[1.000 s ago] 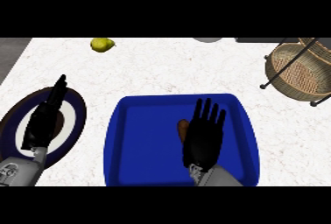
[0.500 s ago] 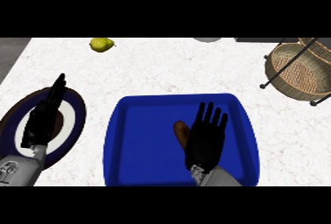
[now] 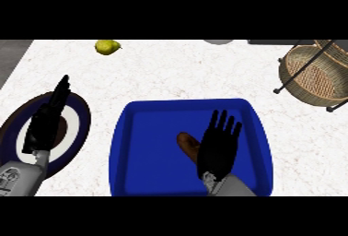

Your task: Pick the sweet potato from the tray and place it in the tiered basket

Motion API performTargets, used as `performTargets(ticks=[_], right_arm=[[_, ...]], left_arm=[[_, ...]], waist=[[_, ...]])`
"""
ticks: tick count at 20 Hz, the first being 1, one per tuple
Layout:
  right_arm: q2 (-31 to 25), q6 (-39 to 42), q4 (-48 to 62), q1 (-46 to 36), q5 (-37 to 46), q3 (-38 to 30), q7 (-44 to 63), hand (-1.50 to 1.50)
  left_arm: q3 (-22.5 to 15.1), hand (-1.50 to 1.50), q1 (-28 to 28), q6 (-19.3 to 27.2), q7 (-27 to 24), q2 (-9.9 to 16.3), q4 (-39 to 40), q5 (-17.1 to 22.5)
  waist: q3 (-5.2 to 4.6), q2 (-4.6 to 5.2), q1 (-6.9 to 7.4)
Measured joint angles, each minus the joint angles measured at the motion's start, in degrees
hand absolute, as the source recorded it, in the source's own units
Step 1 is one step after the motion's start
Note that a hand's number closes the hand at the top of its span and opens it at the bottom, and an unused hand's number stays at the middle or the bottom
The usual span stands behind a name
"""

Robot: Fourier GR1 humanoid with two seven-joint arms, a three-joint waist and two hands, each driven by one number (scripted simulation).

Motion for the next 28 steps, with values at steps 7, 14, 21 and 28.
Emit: performTargets(ticks=[7,14,21,28], right_arm=[[-0.16,-1.58,3.54,-2.10,-3.19,-0.40,0.19,-1.50],[-0.38,-2.63,6.07,-3.38,-9.18,-1.31,0.12,1.50],[-0.51,0.23,9.84,-6.93,-11.10,2.03,-2.05,1.50],[-1.50,-1.88,9.11,-7.93,-14.15,2.34,-2.87,1.50]], left_arm=[[0.12,0.00,-0.28,-0.12,0.38,-0.99,-0.14,-0.70],[0.41,0.00,0.11,-0.41,-0.22,-1.47,0.14,-1.56],[0.92,0.00,-0.13,-0.77,-0.47,-2.21,0.82,-2.16],[2.09,0.00,0.25,-2.06,-0.20,-1.80,0.03,-1.89]], waist=[[-0.12,-0.06,0.28],[-0.39,-0.43,0.41],[-0.58,-0.75,0.24],[-0.56,-0.35,0.03]])
